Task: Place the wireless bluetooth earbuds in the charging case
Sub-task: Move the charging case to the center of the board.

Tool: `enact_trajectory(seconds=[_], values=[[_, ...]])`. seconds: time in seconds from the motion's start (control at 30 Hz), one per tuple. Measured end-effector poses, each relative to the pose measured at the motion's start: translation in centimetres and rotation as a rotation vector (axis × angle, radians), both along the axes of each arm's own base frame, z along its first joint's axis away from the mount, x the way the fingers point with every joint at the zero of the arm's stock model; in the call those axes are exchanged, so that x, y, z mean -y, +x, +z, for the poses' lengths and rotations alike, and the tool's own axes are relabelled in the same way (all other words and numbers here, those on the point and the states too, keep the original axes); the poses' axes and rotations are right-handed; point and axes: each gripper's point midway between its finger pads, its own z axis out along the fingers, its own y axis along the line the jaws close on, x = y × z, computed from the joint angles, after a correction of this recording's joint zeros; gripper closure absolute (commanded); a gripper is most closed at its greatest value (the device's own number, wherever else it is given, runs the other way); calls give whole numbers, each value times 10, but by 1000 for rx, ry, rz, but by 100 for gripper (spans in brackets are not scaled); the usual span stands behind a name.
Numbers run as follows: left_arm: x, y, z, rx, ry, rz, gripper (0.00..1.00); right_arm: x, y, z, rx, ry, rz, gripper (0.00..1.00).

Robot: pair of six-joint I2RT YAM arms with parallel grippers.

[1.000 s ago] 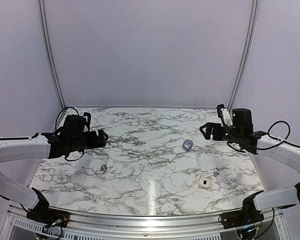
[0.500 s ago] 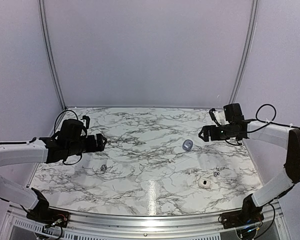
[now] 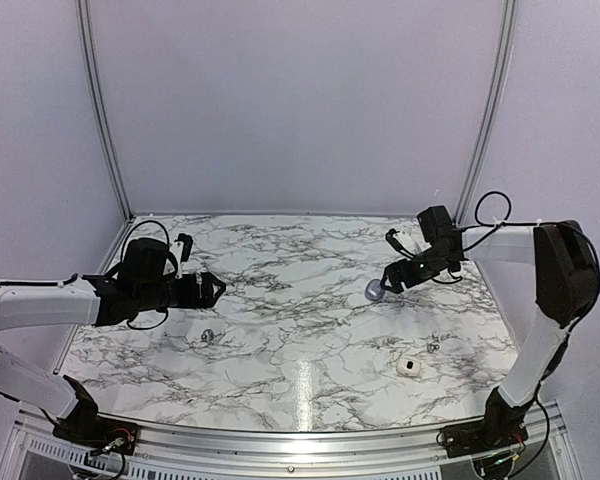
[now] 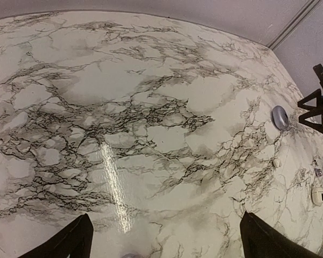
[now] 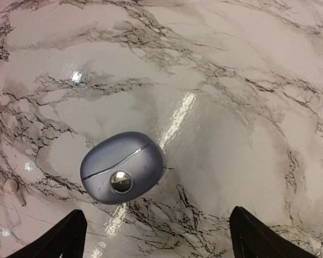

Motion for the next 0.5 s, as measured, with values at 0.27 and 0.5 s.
enact_trajectory(seconds=[0.27, 0.5], values=[[9, -2, -6, -25, -3, -45, 1, -25, 1, -19, -41, -58, 159, 11], [11, -2, -5, -21, -7, -53, 1, -30, -12, -44, -109, -95, 224, 17]])
